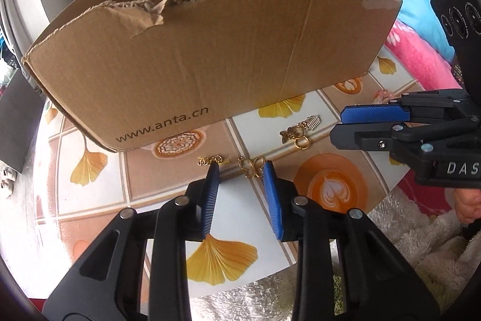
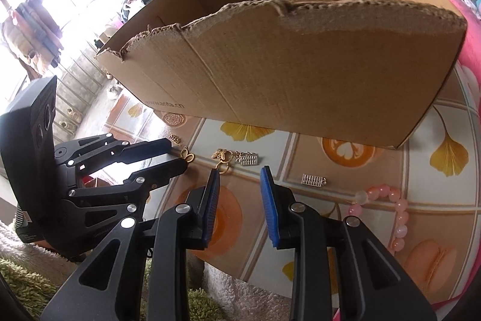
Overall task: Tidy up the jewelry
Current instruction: 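Lower both open tools toward the small gold charms beside the box, then grasp the small gold ring with the right tool while the left tool grasps a gold butterfly charm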
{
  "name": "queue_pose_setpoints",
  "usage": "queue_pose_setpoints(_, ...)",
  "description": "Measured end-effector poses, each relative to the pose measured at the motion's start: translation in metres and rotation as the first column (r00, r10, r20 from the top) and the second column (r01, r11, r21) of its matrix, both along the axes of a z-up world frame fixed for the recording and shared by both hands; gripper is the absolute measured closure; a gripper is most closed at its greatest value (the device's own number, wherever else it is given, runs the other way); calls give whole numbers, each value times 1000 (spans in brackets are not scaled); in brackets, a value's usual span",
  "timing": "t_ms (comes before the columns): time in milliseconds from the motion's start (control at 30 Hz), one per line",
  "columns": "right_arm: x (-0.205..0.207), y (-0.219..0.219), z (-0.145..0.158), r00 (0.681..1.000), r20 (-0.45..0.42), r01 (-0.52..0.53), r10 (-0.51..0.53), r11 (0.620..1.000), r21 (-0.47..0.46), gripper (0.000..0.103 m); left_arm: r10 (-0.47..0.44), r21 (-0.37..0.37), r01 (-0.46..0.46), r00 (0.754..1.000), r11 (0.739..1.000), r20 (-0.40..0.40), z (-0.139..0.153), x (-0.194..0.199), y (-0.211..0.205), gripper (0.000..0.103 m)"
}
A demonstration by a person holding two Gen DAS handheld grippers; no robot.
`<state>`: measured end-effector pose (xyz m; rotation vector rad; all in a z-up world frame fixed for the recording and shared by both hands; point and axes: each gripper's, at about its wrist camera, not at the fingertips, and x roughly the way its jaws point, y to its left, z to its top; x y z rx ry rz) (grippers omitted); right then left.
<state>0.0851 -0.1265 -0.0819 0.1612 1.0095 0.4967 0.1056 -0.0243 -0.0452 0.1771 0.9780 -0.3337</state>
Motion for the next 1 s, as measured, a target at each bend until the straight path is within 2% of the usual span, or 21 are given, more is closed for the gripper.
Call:
queue_pose_setpoints(200, 4, 6, 1, 1000, 17, -24, 25, 999, -23, 75, -9, 21, 9, 1000, 1000, -12, -3, 4, -17, 84)
queue_pose_setpoints(833, 5, 14, 4, 999, 44, -22, 24, 998, -53, 75, -18, 33, 18, 1000, 999, -17, -4, 12, -30, 84)
queue_pose_setpoints(900, 5, 16, 6, 998, 55, -31, 34, 998, -57, 75, -14, 30, 15, 1000, 999, -13, -5, 11, -30, 89)
queue_pose_setpoints(1000, 5, 20, 9, 996, 68, -48, 53, 996, -70, 75, -12, 24, 12, 1000, 1000, -9, -6, 10, -29, 89)
